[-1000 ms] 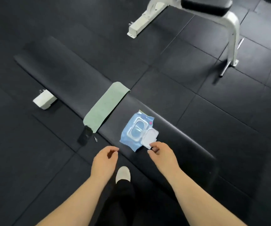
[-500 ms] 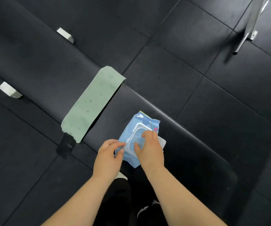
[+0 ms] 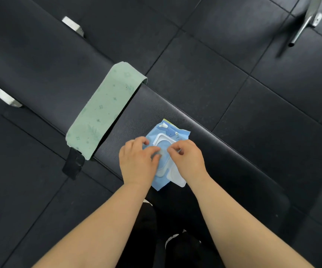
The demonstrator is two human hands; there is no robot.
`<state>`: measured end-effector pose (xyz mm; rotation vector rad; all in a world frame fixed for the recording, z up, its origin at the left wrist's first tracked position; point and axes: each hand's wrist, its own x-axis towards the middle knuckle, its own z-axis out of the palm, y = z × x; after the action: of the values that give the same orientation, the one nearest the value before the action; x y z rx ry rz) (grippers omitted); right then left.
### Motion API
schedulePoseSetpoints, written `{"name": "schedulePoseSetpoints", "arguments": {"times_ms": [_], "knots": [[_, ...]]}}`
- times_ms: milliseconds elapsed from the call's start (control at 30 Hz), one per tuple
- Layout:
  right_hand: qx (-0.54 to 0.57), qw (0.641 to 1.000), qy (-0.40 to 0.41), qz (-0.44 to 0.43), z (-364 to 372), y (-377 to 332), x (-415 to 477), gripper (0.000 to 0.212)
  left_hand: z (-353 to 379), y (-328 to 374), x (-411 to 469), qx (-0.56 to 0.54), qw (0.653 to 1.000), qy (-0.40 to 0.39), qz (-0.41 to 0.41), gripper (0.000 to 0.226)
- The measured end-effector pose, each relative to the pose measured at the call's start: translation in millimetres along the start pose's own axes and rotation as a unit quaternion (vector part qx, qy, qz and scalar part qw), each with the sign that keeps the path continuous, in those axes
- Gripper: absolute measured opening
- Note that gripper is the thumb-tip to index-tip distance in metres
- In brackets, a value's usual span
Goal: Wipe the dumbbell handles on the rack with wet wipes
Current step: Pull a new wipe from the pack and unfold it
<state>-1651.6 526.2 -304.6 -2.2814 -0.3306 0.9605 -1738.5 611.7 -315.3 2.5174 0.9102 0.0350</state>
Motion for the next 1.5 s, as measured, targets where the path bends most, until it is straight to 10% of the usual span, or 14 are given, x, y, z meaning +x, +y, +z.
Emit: {"name": "schedulePoseSetpoints", "arguments": {"times_ms": [233,533,833,1067,1500], "knots": [[-0.002,1.000,0.002,0.004,2.4,1.7,7.6,0.015,6.9,-7.2,10.7,0.062,0.992,0.018,0.111,0.003],[-0.020,1.000,0.002,0.013,4.1,2.2,13.2,0.014,15.5,1.9,10.1,0.125,0.990,0.022,0.055,0.031],[-0.014,1.000,0.010,0.018,4.7,0.4,12.6,0.016,20.4,5.5,6.5,0.091,0.995,-0.032,0.004,0.012],[0.010,1.000,0.006,0.028,4.1,0.9,11.6,0.014,-1.3,-6.0,7.6,0.012,0.986,-0.164,0.036,0.017],[0.016,0.999,-0.007,0.032,8.4,0.3,6.4,0.011,-15.8,-1.3,1.0,0.035,0.991,-0.116,0.051,0.027]]}}
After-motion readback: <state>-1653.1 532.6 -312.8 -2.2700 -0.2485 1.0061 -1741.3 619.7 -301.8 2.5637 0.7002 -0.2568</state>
